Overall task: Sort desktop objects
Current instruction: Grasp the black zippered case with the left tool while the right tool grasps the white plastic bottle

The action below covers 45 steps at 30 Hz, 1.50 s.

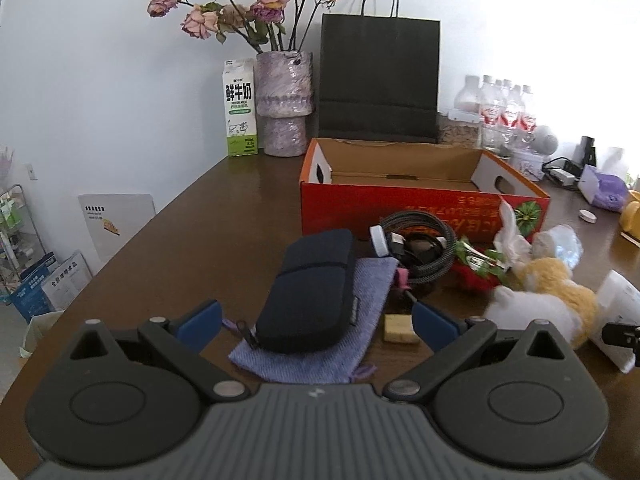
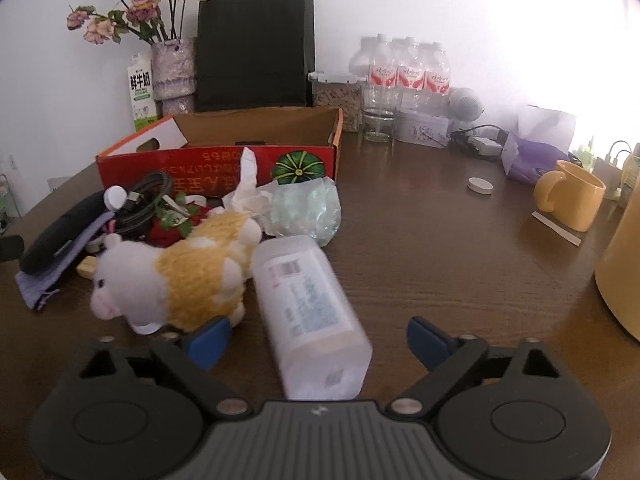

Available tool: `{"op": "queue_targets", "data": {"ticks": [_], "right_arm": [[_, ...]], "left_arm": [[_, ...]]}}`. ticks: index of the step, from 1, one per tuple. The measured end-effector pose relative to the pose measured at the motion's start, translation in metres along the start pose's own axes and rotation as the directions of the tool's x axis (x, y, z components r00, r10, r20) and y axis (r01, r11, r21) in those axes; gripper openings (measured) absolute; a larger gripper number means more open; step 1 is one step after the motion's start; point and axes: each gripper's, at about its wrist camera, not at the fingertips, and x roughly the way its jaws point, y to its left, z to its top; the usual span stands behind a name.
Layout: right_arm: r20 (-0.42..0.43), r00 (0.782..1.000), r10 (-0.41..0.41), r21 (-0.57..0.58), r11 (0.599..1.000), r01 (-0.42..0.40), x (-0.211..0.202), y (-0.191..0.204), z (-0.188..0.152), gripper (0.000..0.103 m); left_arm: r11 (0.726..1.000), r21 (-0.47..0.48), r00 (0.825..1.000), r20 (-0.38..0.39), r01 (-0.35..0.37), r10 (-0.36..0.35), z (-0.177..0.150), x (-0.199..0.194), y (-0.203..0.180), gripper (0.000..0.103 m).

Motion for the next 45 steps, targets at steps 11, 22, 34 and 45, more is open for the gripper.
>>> {"op": "queue_targets", "data": {"ticks": [11,22,34,45], "right_arm": [[-0.031,0.995,0.090,0.013,0.996,-0.090,0.032,-0.009,0.018,0.043],[-0.018,0.996,0.084,0.039,0.996,-0.084,0.053,-0.011,0.033,0.042],[-0.018,0.996,0.092,0.024,0.996,-0.091,0.061,-0.007,0.039,0.042],[-0.010,0.995,0.099,0.015,0.995,-0.099,0.060,-0.004,0.037,0.042]], "left_arm": [[1.000,0.004,0.998,-0.069,-0.013,0.013,0.021,0.048,0.009,0.103],[0.999,-0.040,0.986,-0.165,0.025,-0.031,0.028,0.098,0.018,0.100],[0.990,-0.093,0.973,-0.198,0.102,-0.119,0.027,0.110,0.026,0.072],[0.990,-0.107,0.975,-0.188,0.097,-0.116,0.026,0.109,0.028,0.064]]}}
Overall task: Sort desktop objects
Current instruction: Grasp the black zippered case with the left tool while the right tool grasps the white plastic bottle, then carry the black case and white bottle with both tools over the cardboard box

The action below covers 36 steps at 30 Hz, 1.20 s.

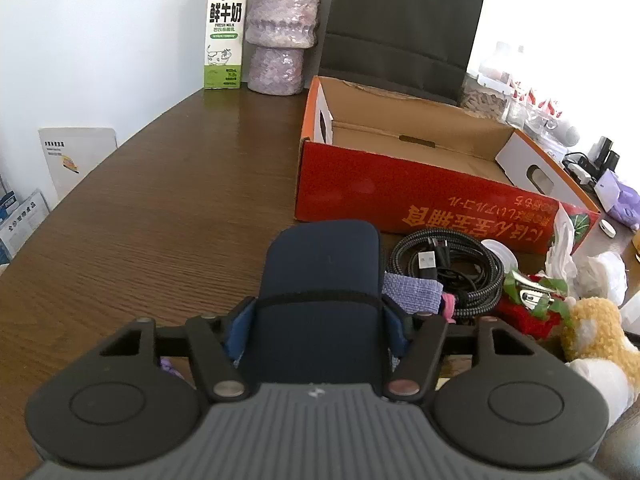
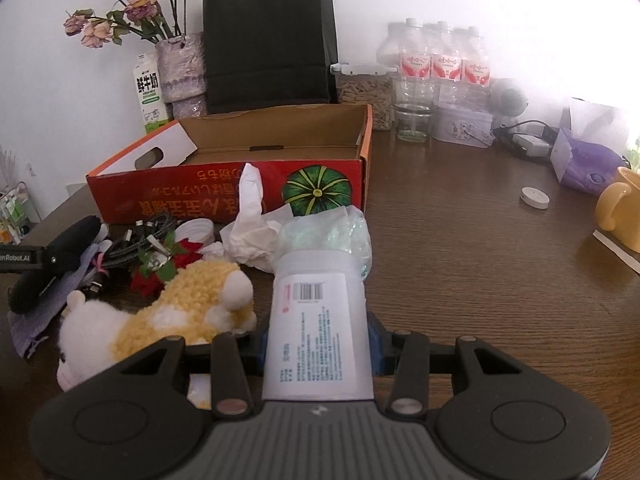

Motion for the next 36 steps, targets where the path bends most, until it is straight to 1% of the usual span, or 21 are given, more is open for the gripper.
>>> {"op": "queue_targets", "data": {"ticks": [9,19,24,27,30,33,36], "right_arm": [[0.026,1.000,-0.001,0.008,1.000,0.001,-0.010,0.002,-0.006,0.042],[0.100,0.995,0.000,-0.013,1.000,0.001,-0.037,0.008,0.001,0.042],[0.143,0.990,0.013,-0.018,1.000,-0.010,-0.049,0.012,0.010,0.042],[0.173,0.985,0.020,-0.026,1.000,-0.016,-0.052,0.015,0.022,0.042],[0.211,0.977,0.028,-0.040,0.999,-0.020,-0.052,0.019,0.040,0.042],[0.246,0.968,0.040,-0.062,0.998,-0.025,-0.046,0.024,0.069,0.042],[0.265,0.963,0.045,-0.081,0.996,-0.024,-0.031,0.030,0.104,0.042]], "left_arm": [[0.999,-0.007,0.999,0.018,-0.039,0.039,-0.004,-0.009,0.001,0.062],[1.000,-0.019,0.994,0.106,-0.022,0.024,0.001,-0.040,0.003,0.062],[1.000,-0.018,0.989,0.146,0.003,0.000,0.010,-0.055,-0.001,0.062],[1.000,-0.010,0.985,0.171,0.017,-0.015,0.019,-0.061,-0.006,0.062],[0.999,0.001,0.980,0.198,0.034,-0.034,0.036,-0.063,-0.015,0.062],[0.999,0.011,0.974,0.222,0.050,-0.051,0.060,-0.061,-0.028,0.062],[0.998,0.014,0.970,0.233,0.068,-0.069,0.087,-0.053,-0.041,0.062]]}}
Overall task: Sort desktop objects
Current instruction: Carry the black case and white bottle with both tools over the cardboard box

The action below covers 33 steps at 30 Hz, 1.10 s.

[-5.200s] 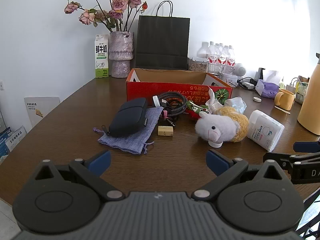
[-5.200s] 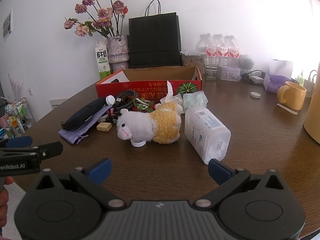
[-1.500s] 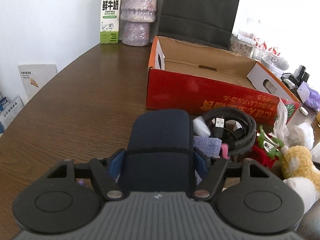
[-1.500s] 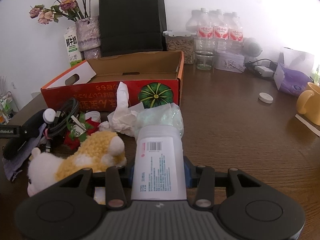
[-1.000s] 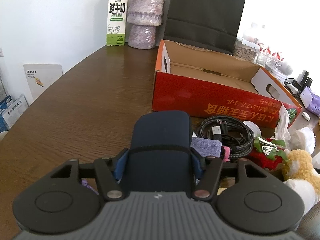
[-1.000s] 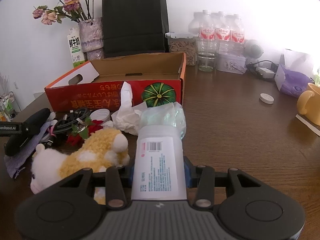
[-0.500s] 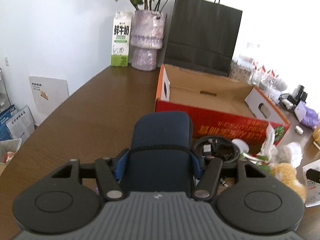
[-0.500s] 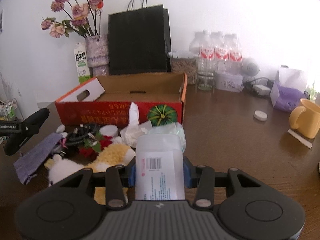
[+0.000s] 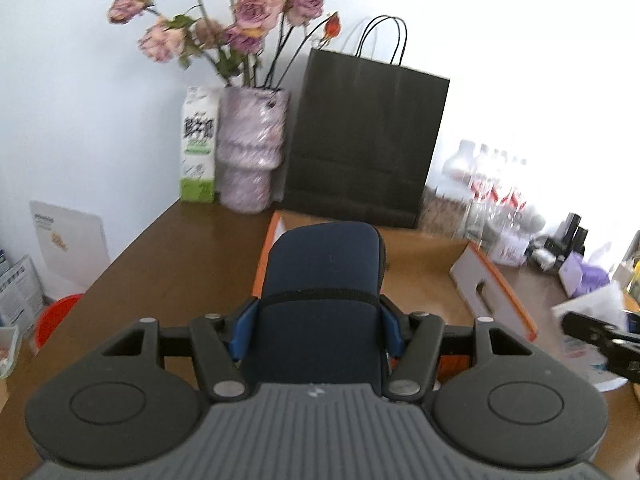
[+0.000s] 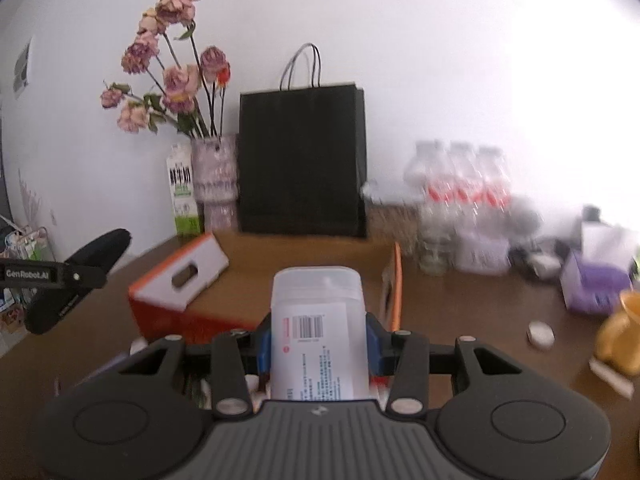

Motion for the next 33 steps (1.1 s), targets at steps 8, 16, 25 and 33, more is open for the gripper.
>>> {"op": "queue_targets", "data": {"ticks": [8,16,25,33], "right_arm": [[-0.056,0.998,-0.026,-0.011,1.000,0.025,0.098,-0.001,0.063,0.042],[-0.209,0.975,-0.077,-0.020,0.997,0.074,0.203,-0.016,0.070,0.042],[-0.376,0.921,-0.103,-0.010,0.994,0.107,0.280,-0.029,0.055,0.042],[-0.423,0.897,-0.129,-0.056,0.992,0.116,0.294,-0.028,0.042,0.042]], "left_arm": [[0.999,0.027,0.999,-0.041,-0.017,0.018,0.062,0.076,-0.032,0.062],[0.985,0.138,0.977,-0.172,-0.103,0.126,0.071,0.173,-0.046,0.062],[0.962,0.225,0.925,-0.307,-0.158,0.224,0.050,0.246,-0.047,0.062],[0.948,0.258,0.889,-0.365,-0.189,0.276,0.038,0.262,-0.044,0.062]]}}
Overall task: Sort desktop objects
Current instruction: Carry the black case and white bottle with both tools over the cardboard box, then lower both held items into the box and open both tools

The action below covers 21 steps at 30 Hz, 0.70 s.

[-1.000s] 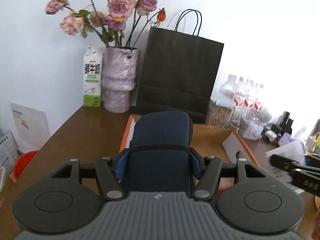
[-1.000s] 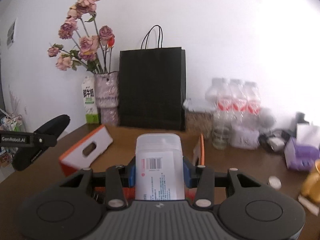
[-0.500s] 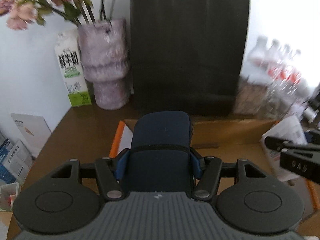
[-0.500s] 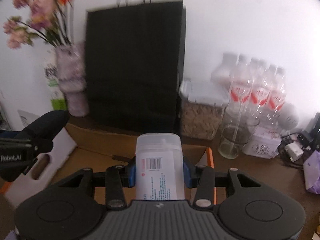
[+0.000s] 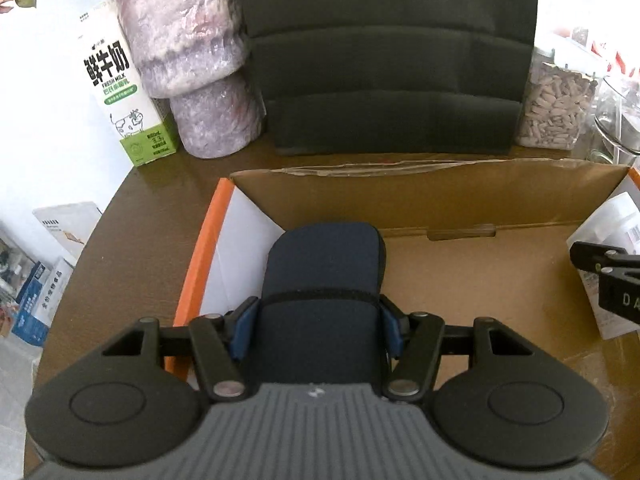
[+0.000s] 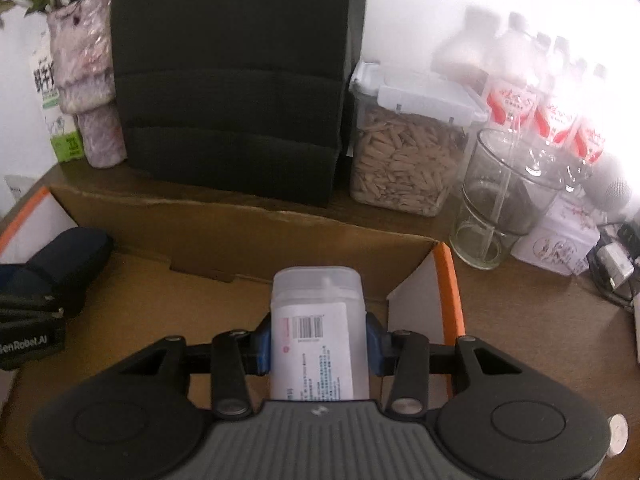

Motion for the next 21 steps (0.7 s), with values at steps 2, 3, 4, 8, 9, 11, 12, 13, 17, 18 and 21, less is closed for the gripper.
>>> {"op": "queue_targets", "data": {"ticks": [2,3,4,8,9,11,12,13,17,18,21], "right_arm": [[-0.002,1.000,0.000,-0.009,1.000,0.000,-0.0011,0.0022,-0.0005,0.042],[-0.001,1.000,0.003,-0.012,1.000,-0.003,-0.0014,0.0030,-0.0011,0.042],[-0.003,1.000,0.004,-0.013,1.000,-0.004,-0.0018,0.0037,-0.0012,0.042],[-0.020,1.000,0.021,-0.001,1.000,-0.021,0.0007,0.0031,-0.0028,0.042],[-0.020,1.000,0.023,0.000,1.000,-0.023,0.0005,0.0033,-0.0029,0.042],[-0.023,0.999,0.027,0.000,1.000,-0.027,0.0010,0.0028,-0.0030,0.042],[-0.027,0.999,0.027,0.003,1.000,-0.027,0.0014,0.0026,-0.0029,0.042],[-0.031,0.999,0.031,0.007,0.999,-0.031,0.0024,0.0026,-0.0027,0.042],[-0.039,0.998,0.042,0.004,0.999,-0.042,0.0034,0.0035,-0.0033,0.044],[-0.044,0.998,0.049,-0.001,0.999,-0.049,0.0036,0.0041,-0.0040,0.048],[-0.048,0.997,0.056,-0.020,0.998,-0.057,0.0030,0.0080,-0.0059,0.056]], "left_arm": [[1.000,0.006,1.000,-0.018,-0.010,0.010,-0.0011,0.0017,-0.0010,0.062],[1.000,0.012,1.000,-0.023,-0.010,0.010,-0.0013,0.0018,-0.0018,0.062],[1.000,0.014,1.000,-0.024,-0.013,0.013,-0.0011,0.0016,-0.0018,0.062],[1.000,0.017,0.999,-0.030,-0.022,0.023,-0.0013,0.0004,-0.0022,0.062],[1.000,0.020,0.999,-0.033,-0.024,0.025,-0.0019,0.0000,-0.0027,0.062],[0.999,0.022,0.999,-0.037,-0.024,0.025,-0.0017,-0.0003,-0.0025,0.062],[0.999,0.022,0.999,-0.039,-0.025,0.026,-0.0012,0.0001,-0.0021,0.062],[0.999,0.022,0.999,-0.041,-0.027,0.028,-0.0011,0.0004,-0.0020,0.062],[0.999,0.030,0.999,-0.044,-0.028,0.030,-0.0016,0.0002,-0.0031,0.063],[0.999,0.030,0.999,-0.044,-0.027,0.028,-0.0019,-0.0001,-0.0028,0.063],[0.999,0.024,0.999,-0.039,-0.032,0.033,-0.0023,-0.0007,-0.0018,0.061]]}}
